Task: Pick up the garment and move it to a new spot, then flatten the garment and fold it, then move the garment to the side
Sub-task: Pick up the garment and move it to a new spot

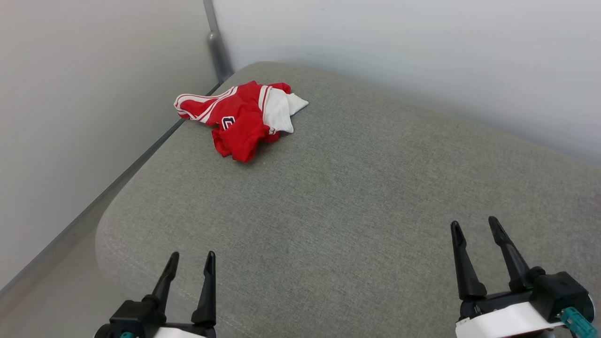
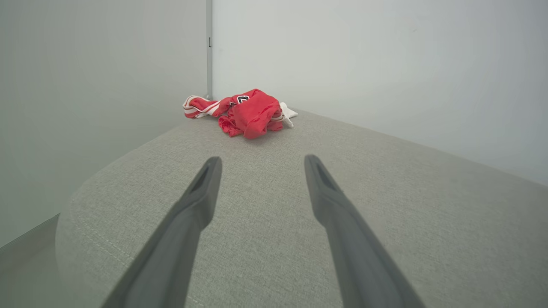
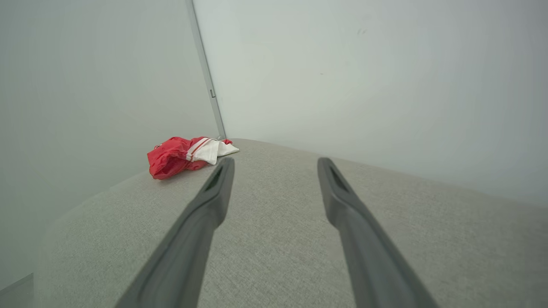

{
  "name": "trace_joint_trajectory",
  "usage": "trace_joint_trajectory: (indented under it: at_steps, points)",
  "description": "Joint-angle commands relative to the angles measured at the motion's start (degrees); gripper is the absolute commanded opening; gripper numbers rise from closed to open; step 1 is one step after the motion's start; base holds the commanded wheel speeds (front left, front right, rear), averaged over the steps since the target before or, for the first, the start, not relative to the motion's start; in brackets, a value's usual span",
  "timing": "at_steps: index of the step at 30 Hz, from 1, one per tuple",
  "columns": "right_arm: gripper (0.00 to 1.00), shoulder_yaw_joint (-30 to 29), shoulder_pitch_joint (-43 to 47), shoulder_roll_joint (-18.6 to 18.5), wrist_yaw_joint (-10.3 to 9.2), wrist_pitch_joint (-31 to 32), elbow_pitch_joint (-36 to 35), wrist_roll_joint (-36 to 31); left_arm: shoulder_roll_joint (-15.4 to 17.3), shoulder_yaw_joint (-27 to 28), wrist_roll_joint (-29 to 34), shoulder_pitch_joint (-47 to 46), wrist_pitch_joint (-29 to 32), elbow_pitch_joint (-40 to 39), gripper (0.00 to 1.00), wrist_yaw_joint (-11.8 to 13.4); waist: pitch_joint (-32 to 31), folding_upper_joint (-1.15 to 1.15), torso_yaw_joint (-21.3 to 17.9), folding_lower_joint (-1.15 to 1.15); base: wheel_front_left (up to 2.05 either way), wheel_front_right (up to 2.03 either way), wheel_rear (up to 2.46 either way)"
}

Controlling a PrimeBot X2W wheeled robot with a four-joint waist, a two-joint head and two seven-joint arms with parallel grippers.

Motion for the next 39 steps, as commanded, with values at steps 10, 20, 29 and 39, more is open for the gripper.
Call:
trace_joint_trajectory:
  at_steps: [10,20,29,39]
  points:
    - [1.00,0.2,-2.3,0.0,-0.03,-0.1,-3.2,-7.7,0.2,3.7,0.7,-9.9,-0.2,5.1,1.00,-0.1,9.9,0.00,-6.3,0.00,0.00,0.00,0.00]
    - [1.00,-2.0,-6.6,0.0,-0.03,-0.1,-4.9,-11.4,16.5,2.5,-11.3,-32.6,12.5,15.4,1.00,-0.4,21.3,0.00,-13.8,0.00,0.00,0.00,0.00]
    - [1.00,-2.3,-9.6,0.0,-0.03,-0.1,-6.2,-11.7,37.3,-5.4,-30.0,-44.7,42.8,14.9,1.00,-0.5,28.8,0.00,-20.1,0.00,0.00,0.00,0.00]
    - [1.00,-2.7,-10.6,0.0,-0.03,-0.1,-6.3,-10.4,44.4,-5.3,-38.9,-49.9,56.8,24.7,1.00,-0.5,33.1,0.00,-24.8,0.00,0.00,0.00,0.00]
